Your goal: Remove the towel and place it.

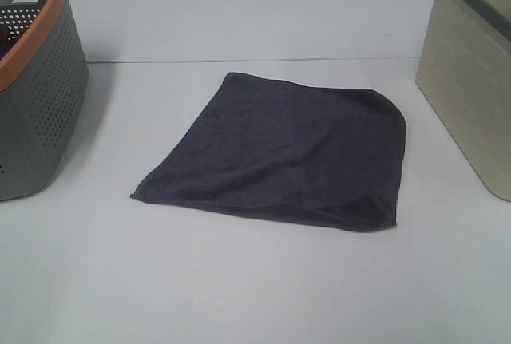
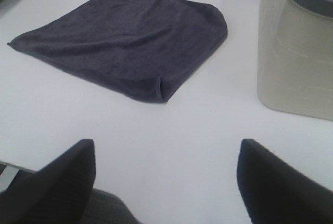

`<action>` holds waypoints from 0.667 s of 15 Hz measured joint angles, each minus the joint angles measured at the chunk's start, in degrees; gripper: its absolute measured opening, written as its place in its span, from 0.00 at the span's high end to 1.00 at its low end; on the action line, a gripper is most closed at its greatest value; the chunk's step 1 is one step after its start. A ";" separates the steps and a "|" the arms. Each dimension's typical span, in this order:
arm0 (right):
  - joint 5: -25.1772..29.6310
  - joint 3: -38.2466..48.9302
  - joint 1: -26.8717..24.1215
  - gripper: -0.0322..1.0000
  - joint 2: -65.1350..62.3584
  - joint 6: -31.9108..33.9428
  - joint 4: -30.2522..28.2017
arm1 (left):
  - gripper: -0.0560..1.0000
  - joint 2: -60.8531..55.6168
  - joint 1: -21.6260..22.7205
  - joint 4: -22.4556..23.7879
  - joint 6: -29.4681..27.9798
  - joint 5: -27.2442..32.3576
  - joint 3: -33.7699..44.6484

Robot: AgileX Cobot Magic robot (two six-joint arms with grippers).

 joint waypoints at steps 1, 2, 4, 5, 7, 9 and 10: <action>0.34 0.29 0.00 0.25 0.00 0.00 0.00 | 0.19 0.00 0.00 0.00 0.17 -0.06 0.00; 0.34 0.29 0.00 0.25 0.00 0.00 0.00 | 0.19 0.00 0.00 0.00 0.23 -0.06 0.11; 0.34 0.29 0.00 0.25 0.00 0.00 0.00 | 0.19 0.00 0.00 0.00 0.29 -0.06 0.11; 0.34 0.29 0.00 0.25 0.00 0.00 0.00 | 0.19 0.00 0.00 0.00 0.29 -0.06 0.11; 0.34 0.29 0.00 0.25 0.00 0.00 0.00 | 0.19 0.00 0.00 0.00 0.29 -0.06 0.11; 0.34 0.29 0.00 0.25 0.00 0.00 0.00 | 0.19 0.00 0.00 0.00 0.29 -0.06 0.11; 0.34 0.29 0.00 0.25 0.00 0.00 0.00 | 0.19 0.00 0.00 0.00 0.29 -0.06 0.11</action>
